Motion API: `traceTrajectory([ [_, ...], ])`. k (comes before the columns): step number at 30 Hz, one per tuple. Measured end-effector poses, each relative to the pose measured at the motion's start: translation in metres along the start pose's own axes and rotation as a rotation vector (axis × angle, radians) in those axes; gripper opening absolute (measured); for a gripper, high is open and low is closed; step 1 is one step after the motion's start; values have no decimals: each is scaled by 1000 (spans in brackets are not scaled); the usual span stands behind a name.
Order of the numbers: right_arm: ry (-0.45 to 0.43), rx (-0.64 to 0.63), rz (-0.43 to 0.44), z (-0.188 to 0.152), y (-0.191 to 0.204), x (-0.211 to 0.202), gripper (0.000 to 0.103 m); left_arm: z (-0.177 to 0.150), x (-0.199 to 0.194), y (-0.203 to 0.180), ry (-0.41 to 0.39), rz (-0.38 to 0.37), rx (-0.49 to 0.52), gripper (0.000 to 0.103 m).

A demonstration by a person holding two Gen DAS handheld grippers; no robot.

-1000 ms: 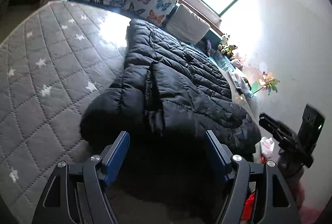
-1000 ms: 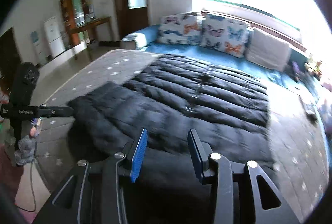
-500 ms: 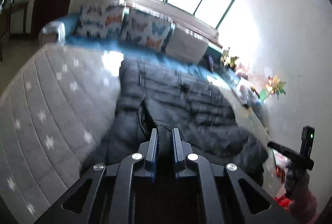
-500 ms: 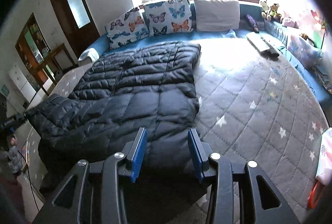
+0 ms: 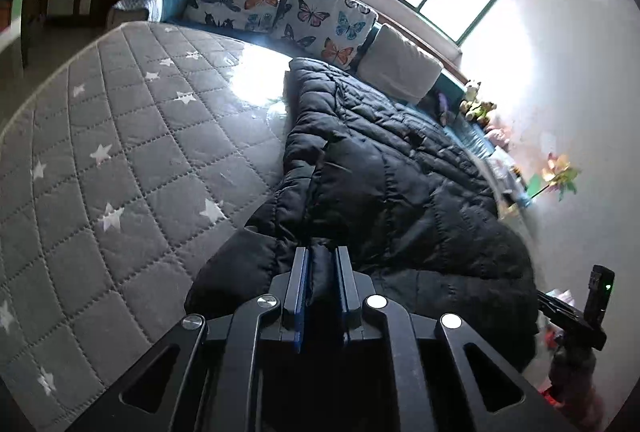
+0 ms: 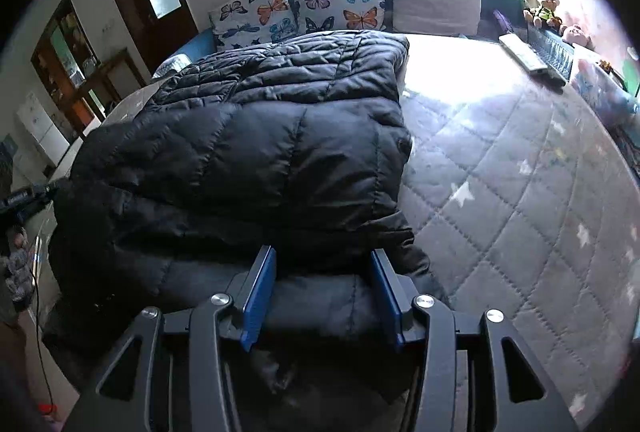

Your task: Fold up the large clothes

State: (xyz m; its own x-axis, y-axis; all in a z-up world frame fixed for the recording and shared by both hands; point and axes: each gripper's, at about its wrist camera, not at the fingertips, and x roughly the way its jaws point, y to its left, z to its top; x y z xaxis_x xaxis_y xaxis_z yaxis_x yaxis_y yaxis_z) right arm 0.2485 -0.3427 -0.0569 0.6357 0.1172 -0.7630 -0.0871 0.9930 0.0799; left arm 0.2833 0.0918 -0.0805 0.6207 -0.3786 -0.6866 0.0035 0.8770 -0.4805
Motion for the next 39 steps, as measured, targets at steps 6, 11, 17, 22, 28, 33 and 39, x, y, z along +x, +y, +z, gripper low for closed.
traceTrajectory([
  [6, -77, -62, 12, 26, 17, -16, 58, 17, -27, -8, -33, 36, 37, 17],
  [11, 17, -90, 37, 22, 39, 29, 58, 30, -59, -30, -84, 4, 60, 27],
  [17, 5, -172, 14, 26, 61, 17, 59, 43, -50, -81, -51, -52, 203, 59],
  [22, -7, -239, 42, 41, 82, 17, 59, 49, -4, -114, 45, -97, 295, 59],
  [28, 33, -269, 69, 39, 101, 48, 60, 36, 52, -107, 149, -54, 339, 59],
  [33, 70, -269, 84, 28, 97, 65, 63, 22, 66, -87, 144, -65, 373, 59],
  [39, 88, -280, 80, 23, 97, 70, 63, 6, 81, -84, 144, -26, 445, 59],
])
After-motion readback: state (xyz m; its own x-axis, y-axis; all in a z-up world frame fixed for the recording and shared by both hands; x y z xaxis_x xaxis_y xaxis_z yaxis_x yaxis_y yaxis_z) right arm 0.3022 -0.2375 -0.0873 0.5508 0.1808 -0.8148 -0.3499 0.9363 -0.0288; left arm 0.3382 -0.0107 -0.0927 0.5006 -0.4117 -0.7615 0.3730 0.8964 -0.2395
